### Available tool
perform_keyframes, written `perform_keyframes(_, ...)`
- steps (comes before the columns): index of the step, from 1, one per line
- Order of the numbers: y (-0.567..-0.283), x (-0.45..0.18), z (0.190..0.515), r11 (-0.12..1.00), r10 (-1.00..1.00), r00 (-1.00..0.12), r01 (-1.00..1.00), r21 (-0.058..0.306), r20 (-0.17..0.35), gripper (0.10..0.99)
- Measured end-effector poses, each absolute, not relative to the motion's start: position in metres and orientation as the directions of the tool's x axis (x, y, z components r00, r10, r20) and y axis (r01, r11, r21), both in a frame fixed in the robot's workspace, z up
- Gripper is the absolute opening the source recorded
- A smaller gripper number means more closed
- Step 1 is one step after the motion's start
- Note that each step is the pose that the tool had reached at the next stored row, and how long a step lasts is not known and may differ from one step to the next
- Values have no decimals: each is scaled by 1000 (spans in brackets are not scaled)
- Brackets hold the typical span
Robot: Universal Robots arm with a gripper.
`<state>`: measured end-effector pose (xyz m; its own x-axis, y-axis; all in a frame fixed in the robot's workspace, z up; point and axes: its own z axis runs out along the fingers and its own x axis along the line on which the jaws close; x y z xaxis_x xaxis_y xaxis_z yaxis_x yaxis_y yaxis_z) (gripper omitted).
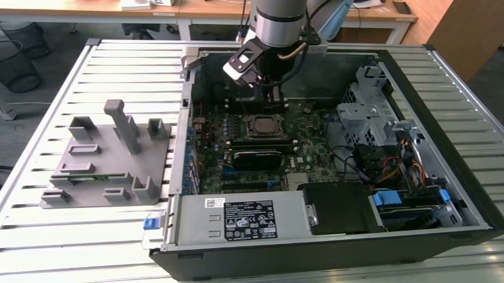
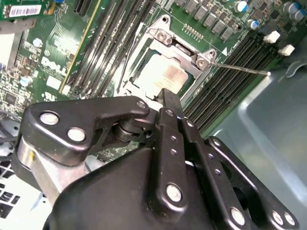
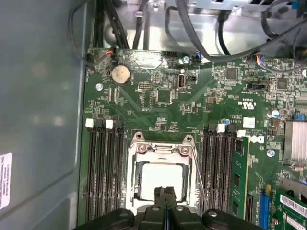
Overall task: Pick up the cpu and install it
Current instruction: 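Install the first cpu locking lever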
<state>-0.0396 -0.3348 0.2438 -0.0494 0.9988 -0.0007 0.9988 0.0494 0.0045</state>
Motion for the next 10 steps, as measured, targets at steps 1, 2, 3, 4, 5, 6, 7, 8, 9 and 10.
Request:
perform_keyframes(1,-335,-40,244,67,998,-67,998,4,-1,106)
perform_keyframes(2,-335,-40,244,85,996,-85,996,4,-1,106)
perform_keyframes(3,-335,-40,244,103,995,-103,995,4,-1,106)
perform_keyframes(4,-335,-40,244,121,993,-121,993,4,-1,106)
perform_keyframes(5,-335,-40,243,139,990,-139,990,4,-1,106)
perform_keyframes(6,-335,-40,243,158,987,-158,987,4,-1,106)
perform_keyframes(7,-335,-40,243,176,984,-176,984,4,-1,106)
perform_keyframes(8,-335,-40,243,194,981,-194,981,4,-1,106)
perform_keyframes(9,-335,-40,243,211,977,-211,977,4,-1,106)
perform_keyframes(10,-335,-40,243,229,973,-229,973,4,-1,106)
